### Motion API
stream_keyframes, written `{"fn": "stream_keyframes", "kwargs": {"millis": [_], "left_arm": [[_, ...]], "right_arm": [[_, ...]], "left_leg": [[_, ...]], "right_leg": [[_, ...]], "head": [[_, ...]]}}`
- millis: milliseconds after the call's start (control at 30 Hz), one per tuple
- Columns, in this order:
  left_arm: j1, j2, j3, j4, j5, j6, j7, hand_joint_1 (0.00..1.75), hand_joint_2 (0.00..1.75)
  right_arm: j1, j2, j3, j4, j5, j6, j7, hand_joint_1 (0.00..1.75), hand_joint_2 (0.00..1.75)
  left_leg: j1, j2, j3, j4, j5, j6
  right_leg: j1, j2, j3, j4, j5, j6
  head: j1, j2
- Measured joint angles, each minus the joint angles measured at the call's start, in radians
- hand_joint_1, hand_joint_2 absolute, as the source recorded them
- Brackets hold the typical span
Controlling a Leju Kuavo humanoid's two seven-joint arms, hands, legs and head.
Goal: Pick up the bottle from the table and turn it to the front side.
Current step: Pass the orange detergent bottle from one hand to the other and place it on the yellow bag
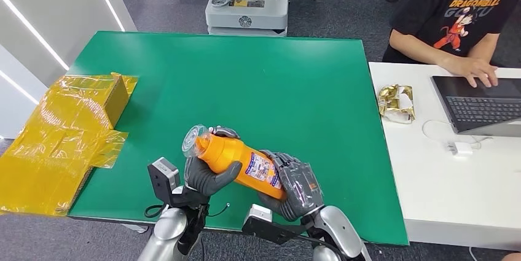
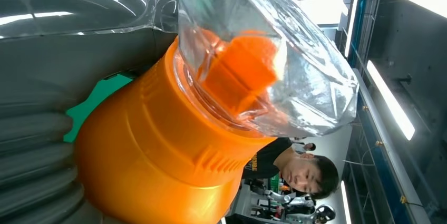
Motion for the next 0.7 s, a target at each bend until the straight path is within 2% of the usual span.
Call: {"fn": "stream_keyframes", "kwargs": {"millis": [200, 333, 700], "left_arm": [[-0.001, 0.000, 0.000, 0.000, 0.000, -0.002, 0.000, 1.75, 1.75], [-0.004, 0.000, 0.000, 0.000, 0.001, -0.002, -0.001, 1.75, 1.75], [-0.025, -0.004, 0.002, -0.002, -0.011, 0.032, -0.002, 1.75, 1.75]], "right_arm": [[0.002, 0.000, 0.000, -0.003, 0.006, -0.002, 0.001, 1.74, 1.75], [0.002, 0.000, 0.000, -0.004, 0.009, -0.017, 0.000, 0.03, 1.75], [0.043, 0.031, -0.002, -0.093, -0.116, -0.189, -0.063, 0.00, 1.75]], "left_leg": [[0.000, 0.000, 0.000, 0.000, 0.000, 0.000], [0.000, 0.000, 0.000, 0.000, 0.000, 0.000], [0.000, 0.000, 0.000, 0.000, 0.000, 0.000]], "right_leg": [[0.000, 0.000, 0.000, 0.000, 0.000, 0.000], [0.000, 0.000, 0.000, 0.000, 0.000, 0.000], [0.000, 0.000, 0.000, 0.000, 0.000, 0.000]], "head": [[0.000, 0.000], [0.000, 0.000], [0.000, 0.000]]}}
